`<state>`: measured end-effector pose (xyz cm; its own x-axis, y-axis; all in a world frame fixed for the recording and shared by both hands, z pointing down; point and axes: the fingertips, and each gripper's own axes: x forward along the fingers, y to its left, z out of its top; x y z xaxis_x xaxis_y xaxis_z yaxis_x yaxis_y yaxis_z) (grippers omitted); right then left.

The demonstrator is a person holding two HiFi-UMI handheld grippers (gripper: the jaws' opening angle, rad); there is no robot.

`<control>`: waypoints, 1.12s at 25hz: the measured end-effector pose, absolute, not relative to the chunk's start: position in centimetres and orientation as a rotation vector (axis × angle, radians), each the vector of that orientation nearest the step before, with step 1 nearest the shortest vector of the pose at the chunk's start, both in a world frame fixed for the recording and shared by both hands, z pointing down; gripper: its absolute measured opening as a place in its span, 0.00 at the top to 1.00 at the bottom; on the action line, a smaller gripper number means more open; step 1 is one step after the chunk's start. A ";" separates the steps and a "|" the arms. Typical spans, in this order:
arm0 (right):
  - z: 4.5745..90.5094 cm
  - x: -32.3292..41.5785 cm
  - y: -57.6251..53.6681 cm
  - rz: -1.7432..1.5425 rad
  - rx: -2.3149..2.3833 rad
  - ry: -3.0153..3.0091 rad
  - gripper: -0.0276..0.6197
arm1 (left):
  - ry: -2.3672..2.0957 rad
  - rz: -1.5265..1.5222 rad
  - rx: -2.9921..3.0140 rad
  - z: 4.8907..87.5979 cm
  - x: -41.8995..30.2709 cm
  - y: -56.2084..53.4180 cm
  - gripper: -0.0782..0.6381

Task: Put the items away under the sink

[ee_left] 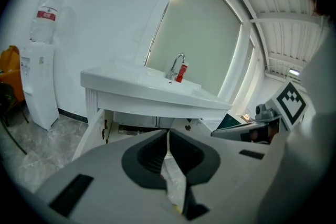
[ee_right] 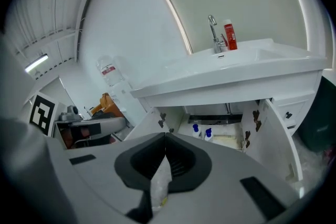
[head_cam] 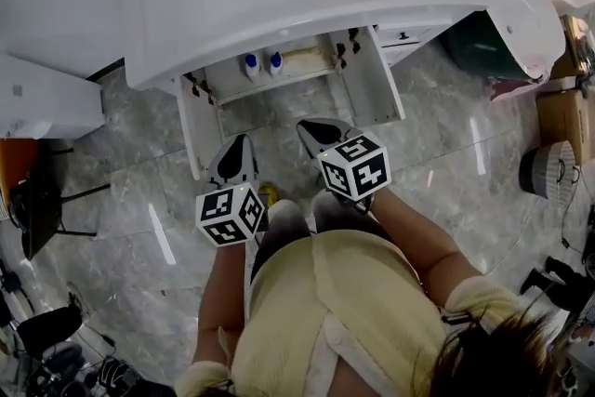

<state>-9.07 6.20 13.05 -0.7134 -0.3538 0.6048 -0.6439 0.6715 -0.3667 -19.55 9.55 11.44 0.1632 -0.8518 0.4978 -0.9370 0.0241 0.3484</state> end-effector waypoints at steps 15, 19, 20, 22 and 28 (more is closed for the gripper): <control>9.8 -9.5 8.4 0.760 0.780 -2.430 0.92 | -1.618 0.136 1.824 10.1 -19.4 12.2 0.82; 9.5 -9.6 8.8 0.756 0.780 -2.436 0.92 | -1.603 0.133 1.826 10.1 -19.2 12.6 0.82; 9.5 -9.5 8.9 0.757 0.780 -2.436 0.92 | -1.602 0.135 1.825 10.1 -19.1 12.7 0.82; 9.4 -9.3 8.9 0.761 0.779 -2.436 0.92 | -1.598 0.141 1.824 10.1 -18.8 12.7 0.82; 9.5 -9.2 9.3 0.769 0.771 -2.433 0.92 | -1.593 0.152 1.823 10.1 -18.3 13.4 0.82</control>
